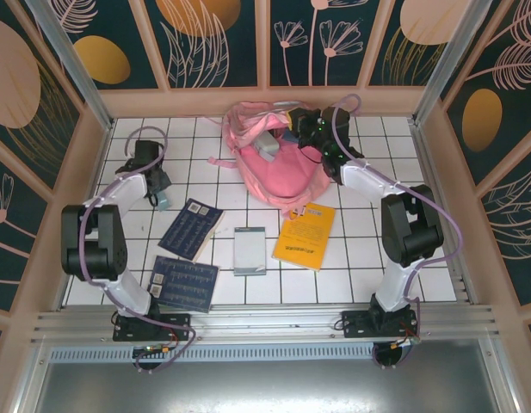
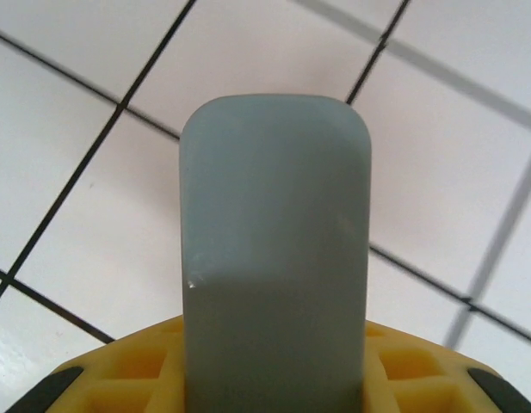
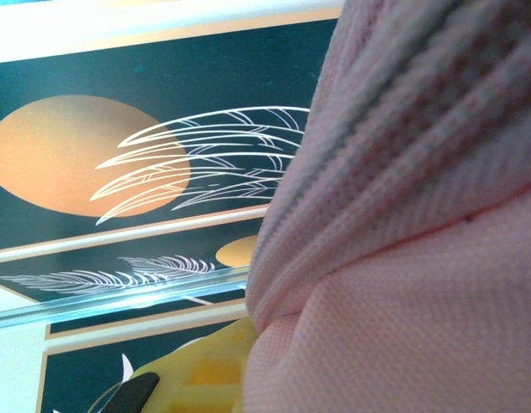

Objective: Pack the student bag

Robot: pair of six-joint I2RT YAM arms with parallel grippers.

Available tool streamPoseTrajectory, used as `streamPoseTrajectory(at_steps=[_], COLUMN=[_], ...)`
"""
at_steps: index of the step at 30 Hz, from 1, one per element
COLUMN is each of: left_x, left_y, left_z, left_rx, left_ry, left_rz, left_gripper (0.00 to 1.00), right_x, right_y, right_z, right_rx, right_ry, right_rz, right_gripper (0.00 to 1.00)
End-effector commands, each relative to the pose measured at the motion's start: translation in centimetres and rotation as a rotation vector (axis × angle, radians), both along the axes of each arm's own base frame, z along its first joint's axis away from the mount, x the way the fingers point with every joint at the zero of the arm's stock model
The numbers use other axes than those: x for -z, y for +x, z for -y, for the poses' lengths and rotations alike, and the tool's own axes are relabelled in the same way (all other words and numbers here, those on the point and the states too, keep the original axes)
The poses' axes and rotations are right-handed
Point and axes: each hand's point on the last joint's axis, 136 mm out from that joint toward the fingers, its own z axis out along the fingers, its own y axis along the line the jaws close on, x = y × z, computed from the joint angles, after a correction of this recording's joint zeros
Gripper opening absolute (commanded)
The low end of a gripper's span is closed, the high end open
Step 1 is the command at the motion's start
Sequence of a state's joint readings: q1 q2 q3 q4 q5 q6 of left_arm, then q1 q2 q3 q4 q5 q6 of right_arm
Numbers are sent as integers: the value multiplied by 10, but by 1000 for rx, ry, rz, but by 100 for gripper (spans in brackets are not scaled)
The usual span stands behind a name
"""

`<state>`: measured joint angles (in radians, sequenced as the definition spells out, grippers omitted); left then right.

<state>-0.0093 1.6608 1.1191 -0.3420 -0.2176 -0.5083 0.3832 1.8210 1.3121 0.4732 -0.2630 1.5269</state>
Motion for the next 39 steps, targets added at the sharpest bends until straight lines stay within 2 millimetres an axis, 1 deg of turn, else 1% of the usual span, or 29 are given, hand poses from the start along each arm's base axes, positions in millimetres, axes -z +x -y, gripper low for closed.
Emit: streamPoseTrajectory(at_steps=[1,3,6,8,11,14,16,18,20,22,24,25,26,29,31,34,36,39], left_x=[-70,-84,-113,-137,-160,-172,-178,-177,-174,-168,-165,-160,-149,-138,-138,-133,-129,-116], left_y=[15,11,3,-5,-14,-20,-19,-13,-2,12,25,30,37,54,65,83,95,117], left_z=[26,48,95,138,191,231,256,280,302,316,325,329,335,349,358,368,374,394], left_rx=[23,55,155,275,397,461,504,527,550,535,501,479,457,407,386,341,318,330], left_ry=[-175,-291,-407,-455,-548,-684,-769,-836,-869,-892,-949,-972,-999,-1070,-1120,-1145,-1168,-1188], left_rz=[199,246,311,351,396,458,500,515,525,530,562,567,558,590,632,678,701,675], left_gripper=[3,2,3,4,4,4,6,7,7,6,6,6,6,7,7,8,12,14], right_x=[-13,-18,-25,-29,-37,-43,-47,-50,-54,-58,-60,-62,-63,-65,-68,-73,-75,-76], right_y=[8,8,8,8,9,11,13,14,14,14,14,14,15,16,17,16,16,15], right_z=[3,2,-1,-5,-9,-13,-16,-20,-24,-28,-30,-32,-33,-37,-40,-48,-52,-57], right_rx=[26,26,21,18,16,15,14,14,13,14,19,17,17,14,16,12,8,3], right_ry=[-26,-26,-20,-19,-16,-13,-7,-2,2,1,-4,1,4,11,15,20,24,29], right_rz=[43,49,56,63,69,70,74,73,73,79,77,78,76,69,72,75,75,71], right_gripper=[0,0,0,0,0,0,0,0,0,0,0,0,0,0,0,0,0,0])
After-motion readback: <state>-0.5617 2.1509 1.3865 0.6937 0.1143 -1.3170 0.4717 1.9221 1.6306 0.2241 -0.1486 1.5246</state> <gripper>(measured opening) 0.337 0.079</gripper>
